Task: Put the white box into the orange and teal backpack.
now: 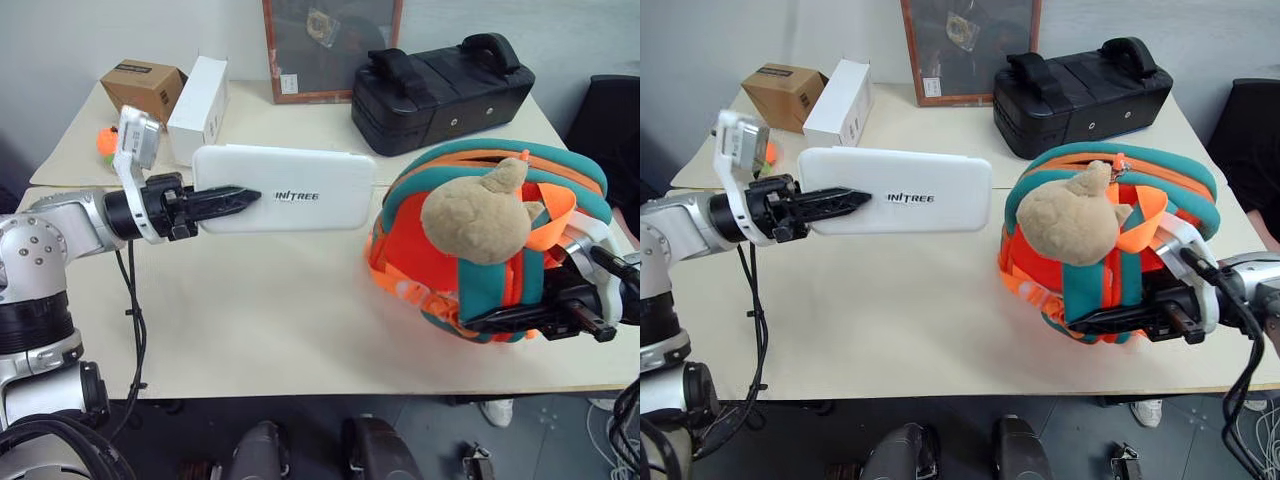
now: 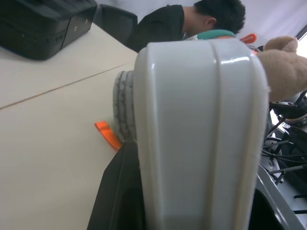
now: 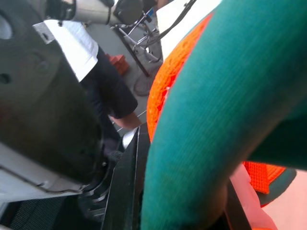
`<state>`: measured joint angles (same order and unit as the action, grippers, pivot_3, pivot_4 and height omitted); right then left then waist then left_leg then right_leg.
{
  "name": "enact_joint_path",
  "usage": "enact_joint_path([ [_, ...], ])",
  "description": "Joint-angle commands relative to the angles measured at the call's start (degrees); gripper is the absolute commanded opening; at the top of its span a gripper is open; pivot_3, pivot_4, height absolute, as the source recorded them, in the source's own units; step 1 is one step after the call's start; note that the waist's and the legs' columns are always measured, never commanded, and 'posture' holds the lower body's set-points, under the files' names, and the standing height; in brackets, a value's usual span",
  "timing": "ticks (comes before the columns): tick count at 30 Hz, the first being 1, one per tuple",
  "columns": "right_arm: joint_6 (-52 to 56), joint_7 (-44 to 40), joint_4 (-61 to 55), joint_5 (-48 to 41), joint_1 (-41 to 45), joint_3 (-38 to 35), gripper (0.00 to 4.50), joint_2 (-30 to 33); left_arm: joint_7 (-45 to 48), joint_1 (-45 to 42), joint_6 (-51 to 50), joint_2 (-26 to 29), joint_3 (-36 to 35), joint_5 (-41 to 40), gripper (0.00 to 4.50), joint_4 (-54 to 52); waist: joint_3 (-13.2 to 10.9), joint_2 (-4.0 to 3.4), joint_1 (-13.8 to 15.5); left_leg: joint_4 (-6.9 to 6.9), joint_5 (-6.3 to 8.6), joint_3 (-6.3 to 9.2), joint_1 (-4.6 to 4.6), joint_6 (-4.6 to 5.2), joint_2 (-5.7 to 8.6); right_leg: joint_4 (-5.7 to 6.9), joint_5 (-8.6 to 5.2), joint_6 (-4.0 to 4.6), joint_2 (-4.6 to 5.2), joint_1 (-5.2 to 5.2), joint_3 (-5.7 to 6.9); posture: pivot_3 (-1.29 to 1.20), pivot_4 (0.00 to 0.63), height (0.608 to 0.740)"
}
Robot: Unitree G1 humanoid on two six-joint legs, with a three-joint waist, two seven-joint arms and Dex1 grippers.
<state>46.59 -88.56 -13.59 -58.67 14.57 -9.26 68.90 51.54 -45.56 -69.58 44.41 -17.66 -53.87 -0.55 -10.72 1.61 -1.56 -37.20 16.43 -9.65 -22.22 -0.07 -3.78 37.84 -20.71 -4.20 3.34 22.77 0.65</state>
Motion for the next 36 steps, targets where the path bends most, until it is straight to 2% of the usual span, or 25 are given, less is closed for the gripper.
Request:
enact_joint_path([
  [1, -2.89, -3.94, -2.74, -6.19, -3.81, -2.52, 0.03, 5.56, 3.27, -4.32, 3.34, 1.34, 0.53, -0.21, 1.24, 0.96, 0.00, 0.01, 0.03, 0.00, 0.01, 0.00, -0.01, 0.02, 0.01, -0.01, 0.00, 0.00, 0.01, 0.00, 0.01, 0.00, 0.150, 0.740],
  [6, -6.22, -3.94, -3.17, -8.65, -5.64, -2.29, 0.03, 9.16, 5.41, -7.79, 5.85, -1.43, 5.16, 0.78, 1.24, 1.90, -0.01, 0.02, 0.04, -0.06, 0.05, 0.00, -0.02, 0.08, 0.04, -0.01, 0.00, -0.01, 0.04, -0.03, 0.02, 0.00, 0.150, 0.740],
  [11, -6.17, -3.94, -1.49, -6.78, -1.85, 0.20, 0.03, 6.38, 8.06, -8.75, 12.26, -4.92, 11.85, 5.75, 1.24, 1.98, -0.02, 0.04, -0.03, -0.19, 0.04, 0.00, -0.02, 0.09, 0.01, 0.07, 0.00, -0.01, 0.02, -0.03, 0.03, 0.00, 0.150, 0.740],
  [14, -6.49, -3.94, -1.79, -6.97, -3.58, -0.33, 0.03, 6.78, 10.29, -8.67, 19.28, -5.79, 17.08, 12.12, 1.24, 3.05, -0.02, 0.04, 0.07, -0.24, 0.04, 0.04, -0.03, 0.09, 0.01, 0.08, 0.00, -0.01, 0.02, -0.05, 0.04, 0.00, 0.150, 0.740],
  [21, -8.53, -3.94, -0.61, -5.70, -6.07, -0.67, 0.03, 7.25, 19.95, -10.90, 25.99, -5.02, 24.40, 18.61, 1.24, 5.23, -0.02, 0.04, 0.22, -0.41, 0.10, 0.08, -0.10, 0.21, 0.02, 0.07, 0.00, -0.01, 0.03, -0.10, 0.08, 0.00, 0.150, 0.740],
  [24, -9.39, -3.94, 0.37, -4.32, -5.47, 0.05, 0.03, 6.45, 21.30, -12.79, 27.44, -6.66, 25.96, 20.39, 1.24, 7.63, -0.02, 0.04, 0.19, -0.54, 0.14, 0.11, -0.11, 0.26, 0.01, 0.10, 0.00, -0.01, 0.03, -0.16, 0.11, 0.00, 0.150, 0.740],
  [28, -10.82, -3.94, 2.20, 0.06, -3.19, 2.11, 0.03, 3.05, 19.60, -15.97, 28.93, -13.42, 27.71, 22.17, 1.24, 10.64, -0.02, 0.04, 0.31, -0.76, 0.20, 0.19, -0.12, 0.38, 0.00, 0.12, 0.03, -0.07, 0.05, -0.28, 0.18, 0.00, 0.150, 0.740],
  [32, -10.82, -3.94, 2.01, 2.12, -1.60, 3.43, 0.03, 1.11, 18.51, -16.52, 33.99, -19.25, 32.01, 28.00, 1.24, 12.68, -0.02, 0.04, 0.37, -0.89, 0.25, 0.19, -0.22, 0.52, 0.06, 0.11, 0.11, -0.21, 0.12, -0.26, 0.16, 0.00, 0.150, 0.740],
  [36, -10.51, -3.94, 1.74, 3.15, -0.51, 4.03, 0.03, -0.03, 15.72, -19.31, 38.18, -25.61, 32.64, 31.58, 1.24, 17.69, -0.02, 0.03, 0.18, -0.88, 0.25, 0.20, -0.22, 0.51, 0.04, 0.12, 0.12, -0.22, 0.09, -0.24, 0.17, 0.00, 0.150, 0.740],
])
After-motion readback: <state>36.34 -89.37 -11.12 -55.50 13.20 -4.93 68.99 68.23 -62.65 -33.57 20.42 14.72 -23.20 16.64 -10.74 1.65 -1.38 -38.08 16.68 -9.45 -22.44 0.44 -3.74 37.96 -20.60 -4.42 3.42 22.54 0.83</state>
